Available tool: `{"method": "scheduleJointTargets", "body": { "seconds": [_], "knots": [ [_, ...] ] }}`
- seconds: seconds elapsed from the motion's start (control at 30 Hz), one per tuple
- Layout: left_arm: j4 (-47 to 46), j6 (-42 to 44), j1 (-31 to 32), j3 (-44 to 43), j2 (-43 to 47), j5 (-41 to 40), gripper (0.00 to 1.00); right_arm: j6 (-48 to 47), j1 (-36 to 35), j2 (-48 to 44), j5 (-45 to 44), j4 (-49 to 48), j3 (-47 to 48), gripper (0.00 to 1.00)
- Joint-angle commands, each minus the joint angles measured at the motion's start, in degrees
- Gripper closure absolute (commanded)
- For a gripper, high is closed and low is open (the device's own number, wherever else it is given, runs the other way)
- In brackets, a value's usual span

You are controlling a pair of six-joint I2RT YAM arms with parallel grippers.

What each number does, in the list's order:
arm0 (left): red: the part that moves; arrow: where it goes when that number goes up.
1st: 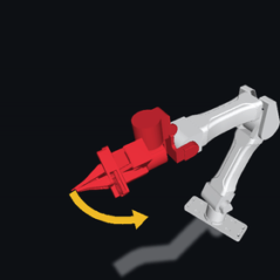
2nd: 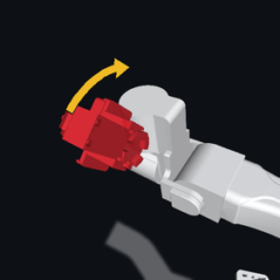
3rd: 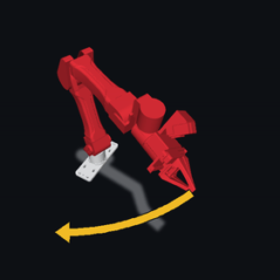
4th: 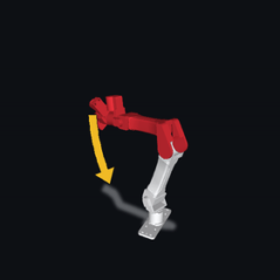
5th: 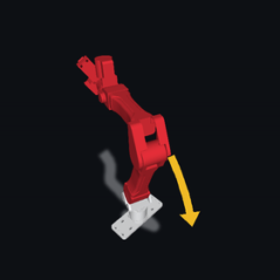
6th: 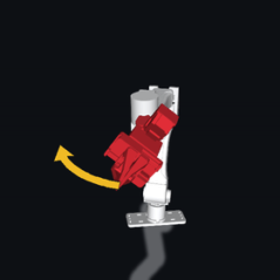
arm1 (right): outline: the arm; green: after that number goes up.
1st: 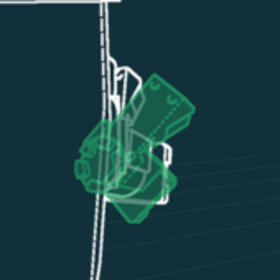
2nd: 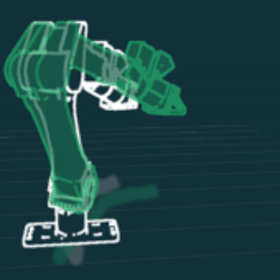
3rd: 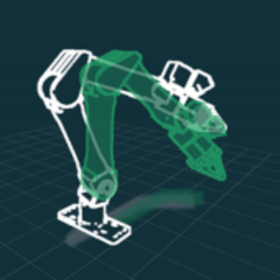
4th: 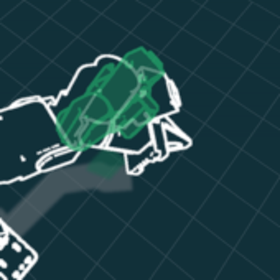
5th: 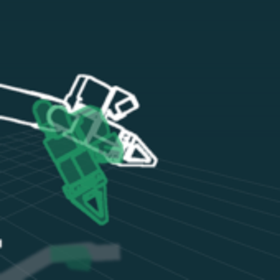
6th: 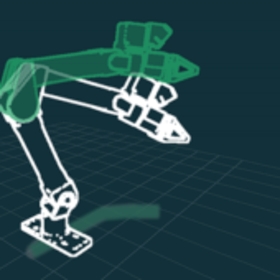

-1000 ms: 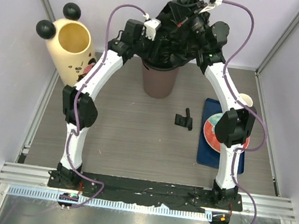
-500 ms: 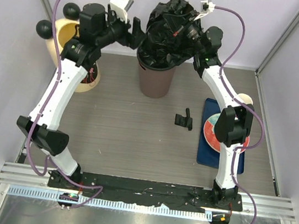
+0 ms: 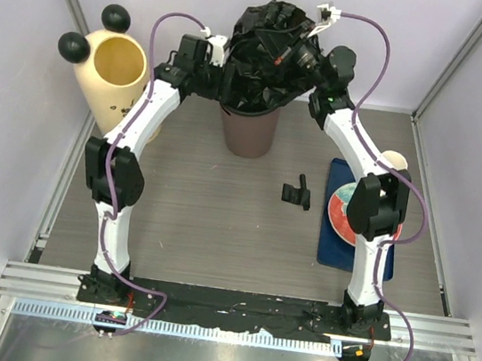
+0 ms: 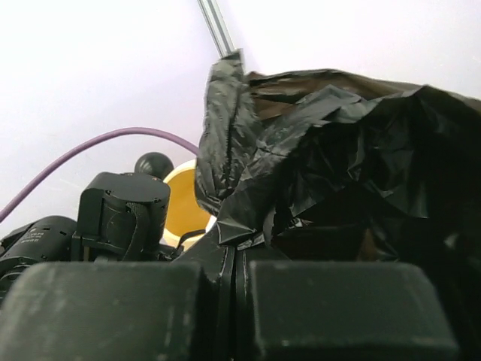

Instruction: Put the trash bags into the trash bin

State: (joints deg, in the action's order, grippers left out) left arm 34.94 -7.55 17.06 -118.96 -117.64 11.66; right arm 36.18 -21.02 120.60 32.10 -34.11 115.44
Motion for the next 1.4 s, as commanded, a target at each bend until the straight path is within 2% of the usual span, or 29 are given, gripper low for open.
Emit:
{"method": "scheduleJointTargets", "body": {
  "seconds": [0.0, 0.33, 0.5, 0.67, 0.77, 0.8, 0.83, 0.9, 0.97, 1.03, 1.07, 1.13, 1.17, 1.23, 1.37],
  "knots": [
    [5.2, -1.0, 0.8, -5.8, 1.9, 1.5, 0.37, 0.2, -0.3, -5.8, 1.2, -2.2, -2.1, 0.99],
    [19.1, -0.4, 2.5, -5.2, 8.2, 6.3, 0.64, 4.1, -0.5, -9.4, 5.0, -2.4, -6.3, 0.99],
    [20.4, -1.0, 2.5, 0.8, 10.7, 9.3, 0.70, 6.8, -1.0, -11.8, 8.2, -4.6, -11.4, 0.99],
    [18.2, -2.8, 1.4, 2.6, 12.9, 12.7, 0.66, 9.0, -1.3, -12.8, 8.3, -6.1, -12.4, 0.99],
    [16.4, -3.6, -0.4, 0.7, 12.4, 14.3, 0.59, 8.9, -1.5, -12.8, 7.8, -6.3, -12.3, 0.99],
    [16.8, -3.2, -0.8, -0.3, 12.1, 14.5, 0.54, 8.9, -1.5, -12.7, 7.7, -6.4, -12.3, 0.99],
    [17.0, -2.1, -1.2, -1.3, 11.9, 17.8, 0.41, 8.8, -1.6, -12.4, 7.6, -6.5, -12.2, 0.99],
    [16.0, 1.0, -2.6, -2.0, 13.7, 20.6, 0.32, 8.6, -1.6, -12.2, 7.1, -6.4, -12.0, 0.99],
    [12.6, 3.6, -3.7, 2.4, 17.1, 24.1, 0.23, 8.7, -1.7, -12.1, 6.8, -6.1, -11.7, 0.99],
    [6.2, 10.0, -3.6, 7.3, 24.5, 27.8, 0.22, 8.3, -2.1, -12.1, 6.0, -5.6, -11.5, 0.99],
    [1.9, 12.4, -2.2, 13.2, 27.4, 27.8, 0.22, 8.2, -2.2, -12.1, 5.7, -5.6, -11.5, 0.99],
    [1.0, 22.6, 0.9, 17.3, 32.8, 27.4, 0.21, 7.9, -2.5, -11.9, 5.2, -5.4, -11.3, 0.99],
    [1.9, 26.4, 4.8, 19.4, 33.7, 26.8, 0.20, 7.9, -2.7, -11.8, 5.2, -5.4, -11.3, 0.99],
    [2.8, 32.4, 7.8, 20.3, 33.8, 26.7, 0.20, 7.7, -2.9, -11.6, 4.5, -5.3, -11.3, 0.99],
    [2.2, 33.3, 14.5, 17.2, 29.2, 24.8, 0.22, 7.5, -2.9, -11.4, 3.9, -4.9, -11.1, 0.99]
  ]
}}
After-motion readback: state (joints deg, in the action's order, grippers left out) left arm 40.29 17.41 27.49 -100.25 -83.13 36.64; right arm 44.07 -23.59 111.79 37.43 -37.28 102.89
